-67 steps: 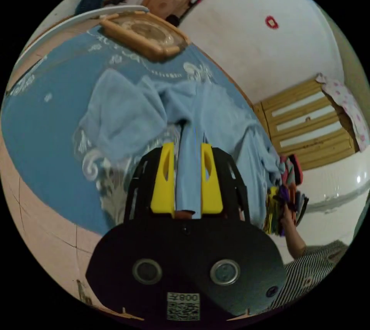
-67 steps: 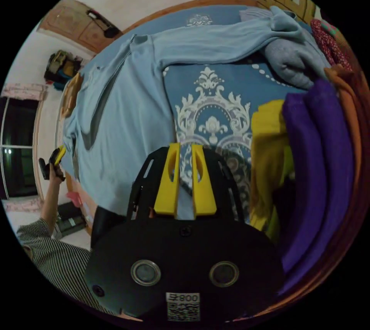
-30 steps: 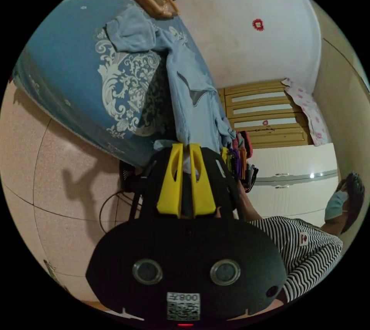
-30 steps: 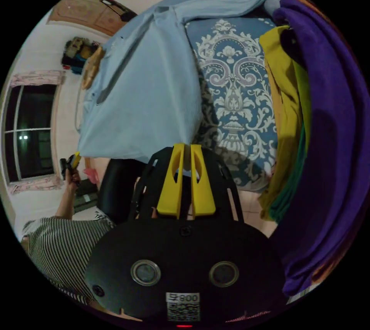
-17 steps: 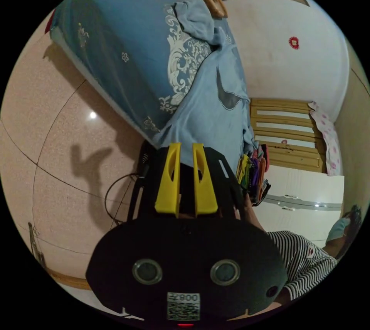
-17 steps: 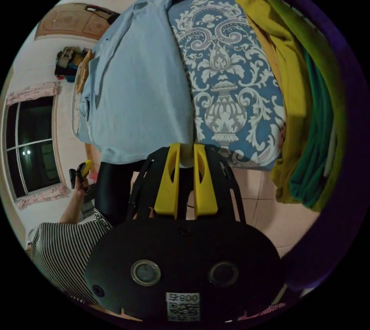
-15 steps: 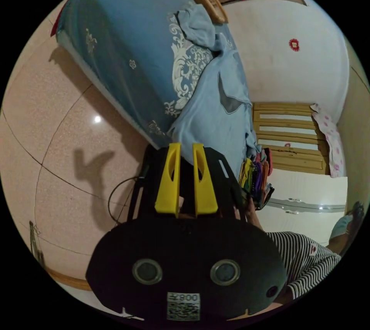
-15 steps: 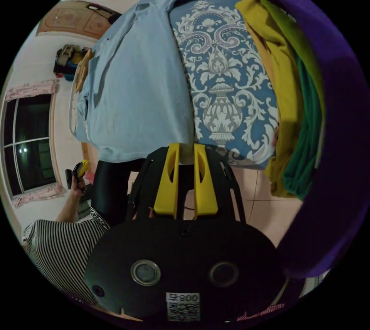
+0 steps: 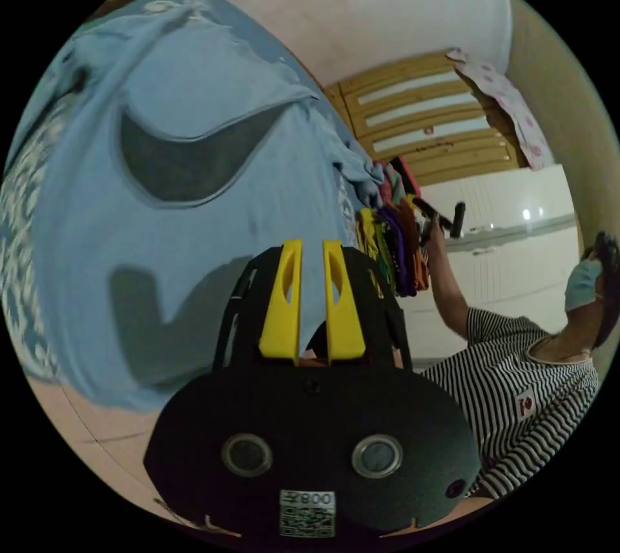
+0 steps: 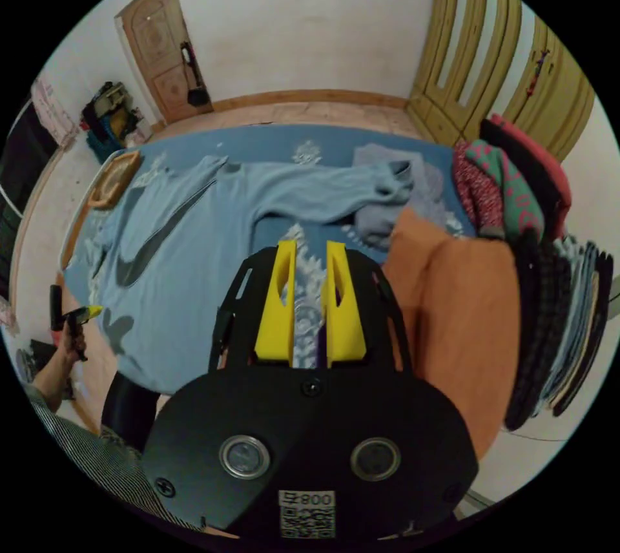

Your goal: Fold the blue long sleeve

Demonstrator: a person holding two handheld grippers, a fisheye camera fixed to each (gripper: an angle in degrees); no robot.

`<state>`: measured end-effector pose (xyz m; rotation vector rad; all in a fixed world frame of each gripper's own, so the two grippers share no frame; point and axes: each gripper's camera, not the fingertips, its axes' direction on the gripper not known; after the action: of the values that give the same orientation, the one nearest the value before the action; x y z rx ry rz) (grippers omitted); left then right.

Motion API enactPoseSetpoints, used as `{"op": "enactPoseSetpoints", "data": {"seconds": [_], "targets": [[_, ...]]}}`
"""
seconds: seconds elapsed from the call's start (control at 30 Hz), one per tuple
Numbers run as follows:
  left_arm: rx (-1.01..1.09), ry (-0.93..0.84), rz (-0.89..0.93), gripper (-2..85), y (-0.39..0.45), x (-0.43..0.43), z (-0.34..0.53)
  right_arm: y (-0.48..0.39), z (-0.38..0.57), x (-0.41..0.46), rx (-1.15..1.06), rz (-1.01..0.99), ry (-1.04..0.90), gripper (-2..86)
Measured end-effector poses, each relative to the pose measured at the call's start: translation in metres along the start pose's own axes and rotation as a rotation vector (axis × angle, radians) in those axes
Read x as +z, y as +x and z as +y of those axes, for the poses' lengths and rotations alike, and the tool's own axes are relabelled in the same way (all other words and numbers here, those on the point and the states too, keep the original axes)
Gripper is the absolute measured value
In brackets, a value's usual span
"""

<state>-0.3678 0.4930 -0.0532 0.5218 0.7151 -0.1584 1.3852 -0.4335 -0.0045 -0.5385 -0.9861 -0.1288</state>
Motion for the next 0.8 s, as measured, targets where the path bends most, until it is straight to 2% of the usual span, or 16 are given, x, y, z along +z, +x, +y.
{"op": "enactPoseSetpoints", "data": {"seconds": [0.17, 0.37, 0.43, 0.53, 0.8], "targets": [[0.187, -0.179, -0.008, 8.6, 0.024, 0.112, -0.075, 0.034, -0.09, 0.024, 0.067, 0.075, -0.041, 9.5], [0.228, -0.264, 0.109, 8.6, 0.019, 0.212, -0.124, 0.037, -0.158, 0.089, 0.061, 0.168, -0.211, 11.2], [0.201, -0.251, 0.16, 8.5, 0.011, 0.229, -0.133, 0.037, -0.174, 0.119, 0.069, 0.186, -0.313, 11.3], [0.16, -0.234, 0.232, 8.3, -0.004, 0.25, -0.144, 0.041, -0.188, 0.139, 0.114, 0.195, -0.347, 10.2], [0.118, -0.238, 0.252, 7.9, -0.031, 0.27, -0.163, 0.045, -0.206, 0.15, 0.182, 0.233, -0.301, 2.9]]}}
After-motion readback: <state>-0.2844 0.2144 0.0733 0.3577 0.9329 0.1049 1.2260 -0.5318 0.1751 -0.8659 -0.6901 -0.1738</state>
